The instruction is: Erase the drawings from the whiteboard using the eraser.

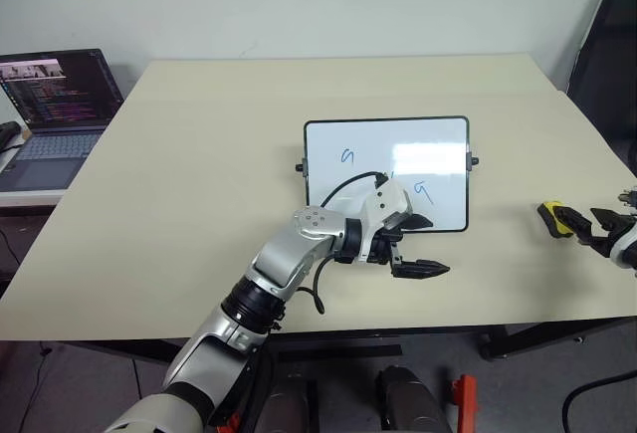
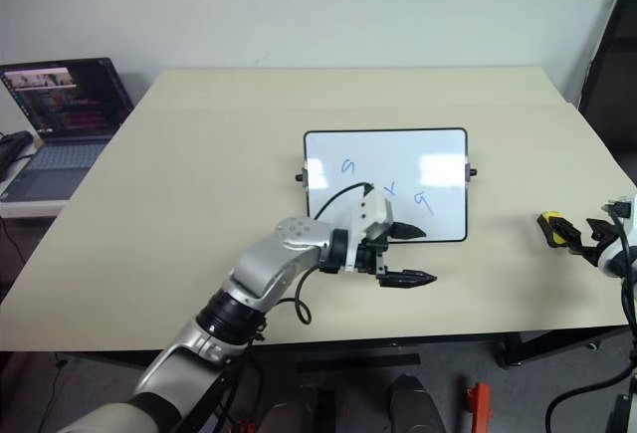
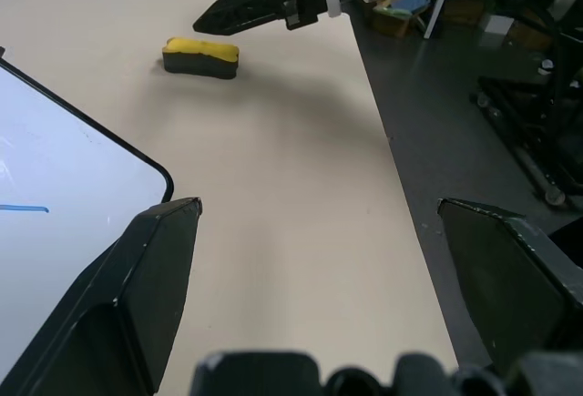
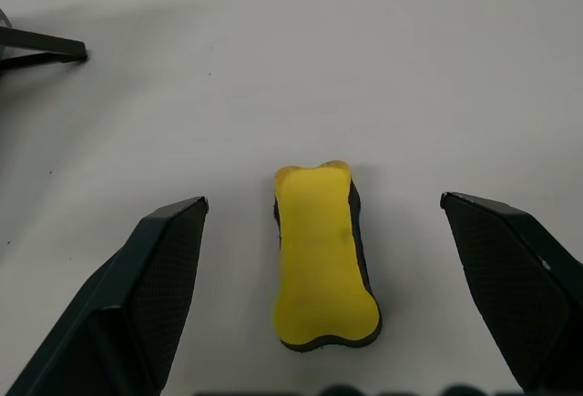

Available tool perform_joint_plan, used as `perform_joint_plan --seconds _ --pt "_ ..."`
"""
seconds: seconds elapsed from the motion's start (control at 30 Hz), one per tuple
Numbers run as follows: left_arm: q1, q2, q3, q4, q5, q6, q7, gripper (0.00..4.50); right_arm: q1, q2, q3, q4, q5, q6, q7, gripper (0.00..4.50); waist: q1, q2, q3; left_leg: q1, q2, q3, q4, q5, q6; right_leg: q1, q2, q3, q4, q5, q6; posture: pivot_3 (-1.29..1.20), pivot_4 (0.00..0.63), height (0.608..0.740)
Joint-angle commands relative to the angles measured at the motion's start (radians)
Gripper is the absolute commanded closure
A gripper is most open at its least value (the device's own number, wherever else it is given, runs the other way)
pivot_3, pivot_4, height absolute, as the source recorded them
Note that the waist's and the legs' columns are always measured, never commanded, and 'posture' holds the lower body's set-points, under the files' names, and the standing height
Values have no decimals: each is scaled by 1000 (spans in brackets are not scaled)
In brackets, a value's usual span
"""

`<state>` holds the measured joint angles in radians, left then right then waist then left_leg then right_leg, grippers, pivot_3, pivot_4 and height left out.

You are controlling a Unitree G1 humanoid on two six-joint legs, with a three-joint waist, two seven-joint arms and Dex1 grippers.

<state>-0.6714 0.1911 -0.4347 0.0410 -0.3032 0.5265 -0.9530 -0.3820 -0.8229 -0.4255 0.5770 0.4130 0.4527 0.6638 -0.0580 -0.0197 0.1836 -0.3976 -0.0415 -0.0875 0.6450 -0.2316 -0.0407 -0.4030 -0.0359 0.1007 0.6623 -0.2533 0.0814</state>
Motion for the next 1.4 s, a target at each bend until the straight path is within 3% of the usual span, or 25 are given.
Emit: perform_joint_plan --seconds 0.03,0.53,0.63,0.83,0.9,1.2,1.4 --pt "-10 0 4 -48 8 -19 -9 0 -49 -27 14 64 -33 -68 33 16 0 0 0 0 0 0 0 0 0 0 0 0 0 0 0 0 150 740" --pt "4 27 12 -88 9 1 -8 0 -138 1 69 236 -105 -174 54 16 0 0 0 0 0 0 0 0 0 0 0 0 -1 1 -1 0 150 740" --pt "9 30 12 -94 9 2 -7 0 -142 2 82 256 -124 -185 55 655 0 0 0 0 0 0 0 0 0 0 0 0 -1 1 -1 0 150 740" --pt "19 38 11 -99 14 1 0 0 -154 7 91 288 -134 -199 52 2771 0 0 0 0 0 0 0 0 0 0 0 0 0 1 -1 0 150 740" --pt "21 38 11 -98 16 -1 3 0 -157 10 87 299 -133 -205 49 3272 0 0 0 0 0 0 0 0 0 0 0 0 -1 1 -1 0 150 740" --pt "25 44 15 -93 23 -8 2 0 -152 11 76 256 -117 -203 50 3356 0 0 0 0 0 0 0 0 0 0 0 0 -1 1 -1 0 150 740" --pt "42 85 48 -121 22 -22 4 0 -105 26 49 56 -73 -135 18 3356 0 0 0 0 0 0 0 0 0 0 0 0 0 1 -1 0 150 740"
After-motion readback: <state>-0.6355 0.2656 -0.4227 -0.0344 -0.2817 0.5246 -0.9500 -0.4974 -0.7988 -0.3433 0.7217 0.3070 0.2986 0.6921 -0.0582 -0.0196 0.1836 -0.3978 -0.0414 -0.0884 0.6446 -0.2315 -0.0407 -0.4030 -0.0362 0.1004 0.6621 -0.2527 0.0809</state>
